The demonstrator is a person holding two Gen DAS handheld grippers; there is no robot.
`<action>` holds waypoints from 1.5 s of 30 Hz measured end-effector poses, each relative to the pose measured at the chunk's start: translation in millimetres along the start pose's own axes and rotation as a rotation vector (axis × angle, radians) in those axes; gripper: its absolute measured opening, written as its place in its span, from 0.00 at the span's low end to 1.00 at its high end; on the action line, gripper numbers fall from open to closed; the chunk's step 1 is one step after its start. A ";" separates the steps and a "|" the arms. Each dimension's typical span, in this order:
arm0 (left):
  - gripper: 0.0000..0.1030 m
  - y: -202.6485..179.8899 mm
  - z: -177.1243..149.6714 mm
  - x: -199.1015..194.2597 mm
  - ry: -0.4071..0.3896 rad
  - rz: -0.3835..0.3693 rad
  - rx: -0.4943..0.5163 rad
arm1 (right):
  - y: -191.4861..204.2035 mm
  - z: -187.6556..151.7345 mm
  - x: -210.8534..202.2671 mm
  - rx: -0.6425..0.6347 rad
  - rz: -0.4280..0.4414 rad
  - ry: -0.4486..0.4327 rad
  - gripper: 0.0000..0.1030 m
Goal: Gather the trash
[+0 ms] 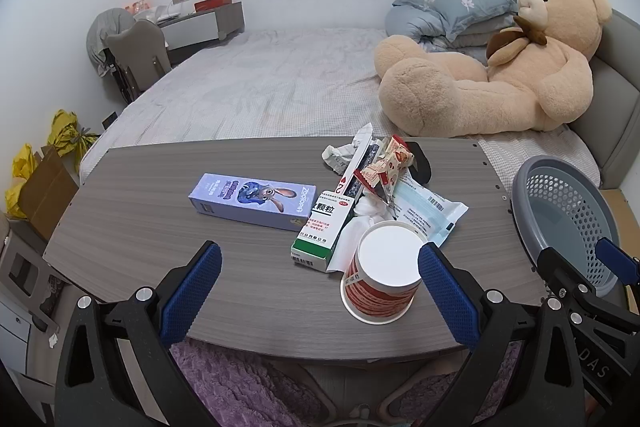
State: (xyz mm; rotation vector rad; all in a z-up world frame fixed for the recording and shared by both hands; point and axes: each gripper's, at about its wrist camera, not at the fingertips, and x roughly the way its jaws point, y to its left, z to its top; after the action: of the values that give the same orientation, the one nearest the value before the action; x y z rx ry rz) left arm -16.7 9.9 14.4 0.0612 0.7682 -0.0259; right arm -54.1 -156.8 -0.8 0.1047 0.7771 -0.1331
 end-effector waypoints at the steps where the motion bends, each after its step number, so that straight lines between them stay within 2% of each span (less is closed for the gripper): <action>1: 0.94 0.6 0.1 0.0 0.000 0.000 -0.001 | 0.1 0.6 -0.5 -0.001 0.000 0.000 0.80; 10: 0.94 0.7 -0.1 -0.2 0.000 -0.001 -0.001 | 0.6 2.3 -0.6 -0.002 0.006 0.001 0.80; 15: 0.94 11.6 -1.5 -0.2 -0.007 0.023 -0.005 | 3.8 0.7 2.1 -0.003 0.032 0.005 0.80; 21: 0.94 45.1 -11.9 6.7 0.008 0.088 -0.034 | 18.3 -6.9 13.1 -0.025 0.096 0.016 0.80; 28: 0.94 88.9 -25.8 21.1 0.044 0.171 -0.068 | 47.2 -15.7 30.1 -0.077 0.228 0.060 0.80; 35: 0.94 115.0 -32.9 27.0 0.045 0.187 -0.095 | 73.5 -22.8 54.6 -0.122 0.286 0.109 0.80; 45: 0.94 129.7 -37.5 41.7 0.075 0.174 -0.133 | 99.1 -23.6 83.7 -0.147 0.261 0.112 0.80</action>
State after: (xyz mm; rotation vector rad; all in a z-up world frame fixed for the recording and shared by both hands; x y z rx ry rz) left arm -6.7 141.7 -35.6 0.0021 0.8352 0.1942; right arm 4.2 -62.4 -72.0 0.0741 0.8756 0.1786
